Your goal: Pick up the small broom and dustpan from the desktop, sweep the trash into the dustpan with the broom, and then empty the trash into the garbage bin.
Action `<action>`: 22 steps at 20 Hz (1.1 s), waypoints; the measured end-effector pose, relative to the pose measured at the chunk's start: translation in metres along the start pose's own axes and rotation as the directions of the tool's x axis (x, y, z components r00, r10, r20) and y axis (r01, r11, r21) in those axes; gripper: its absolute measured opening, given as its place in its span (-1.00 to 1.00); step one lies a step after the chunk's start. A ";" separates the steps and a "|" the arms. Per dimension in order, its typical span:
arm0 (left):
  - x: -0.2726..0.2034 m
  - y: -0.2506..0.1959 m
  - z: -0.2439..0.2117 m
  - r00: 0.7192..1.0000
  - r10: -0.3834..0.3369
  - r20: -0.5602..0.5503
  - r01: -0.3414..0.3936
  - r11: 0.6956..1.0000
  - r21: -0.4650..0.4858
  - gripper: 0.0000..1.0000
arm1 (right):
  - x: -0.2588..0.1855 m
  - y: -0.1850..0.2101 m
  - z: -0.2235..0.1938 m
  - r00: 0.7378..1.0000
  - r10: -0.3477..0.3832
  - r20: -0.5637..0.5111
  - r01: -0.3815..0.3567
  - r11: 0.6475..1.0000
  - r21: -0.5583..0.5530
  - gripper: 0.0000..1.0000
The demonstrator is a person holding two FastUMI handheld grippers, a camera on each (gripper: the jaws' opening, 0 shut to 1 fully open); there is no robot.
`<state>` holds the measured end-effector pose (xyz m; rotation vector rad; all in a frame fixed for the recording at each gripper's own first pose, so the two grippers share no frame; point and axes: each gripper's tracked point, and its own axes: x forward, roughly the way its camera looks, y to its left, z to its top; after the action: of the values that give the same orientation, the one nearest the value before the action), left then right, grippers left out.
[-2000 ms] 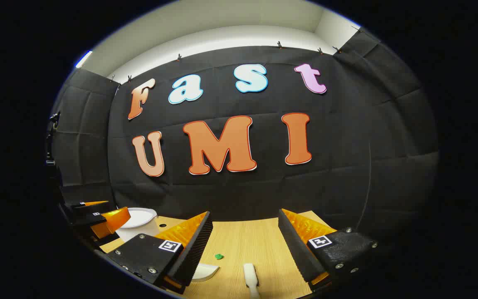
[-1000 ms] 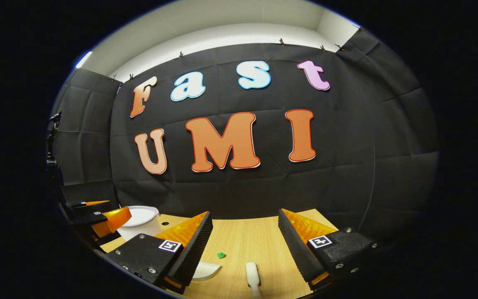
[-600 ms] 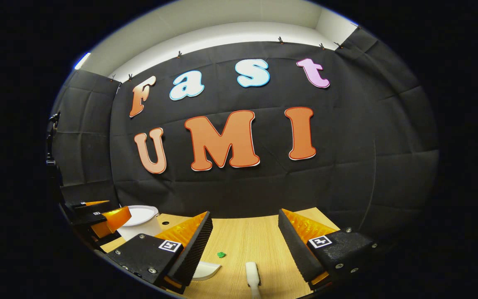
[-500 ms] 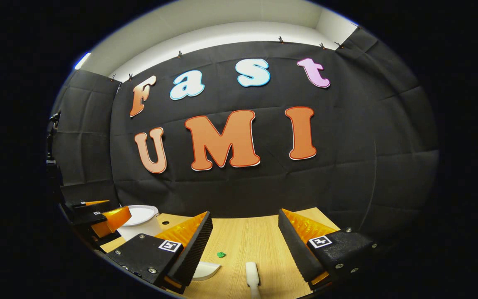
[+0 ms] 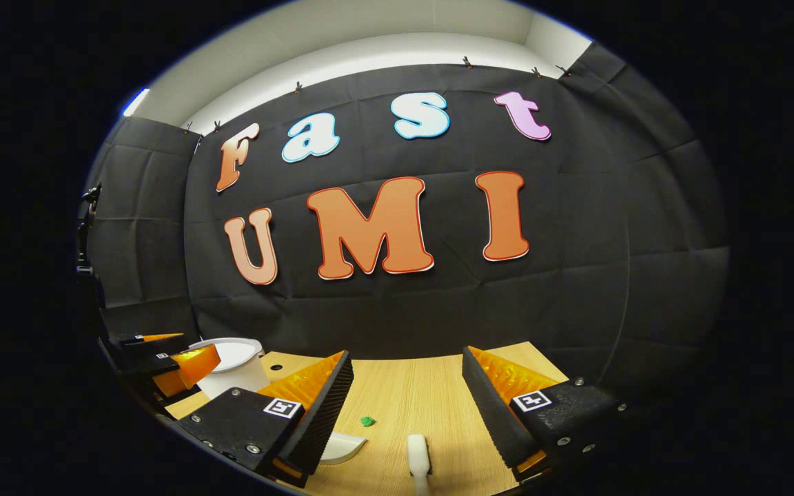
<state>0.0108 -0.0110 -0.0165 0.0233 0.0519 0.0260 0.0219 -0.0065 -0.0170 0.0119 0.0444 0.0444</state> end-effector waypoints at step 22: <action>-0.039 -0.009 -0.218 0.599 -0.160 -0.785 0.104 0.987 -0.122 0.96 | 0.017 -0.028 -0.053 0.990 0.070 -0.122 -0.061 0.995 0.078 0.91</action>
<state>-0.0396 -0.0164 -0.2321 -0.0600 0.9687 -0.1168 0.0372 -0.0327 -0.0713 0.0849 0.1704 0.1095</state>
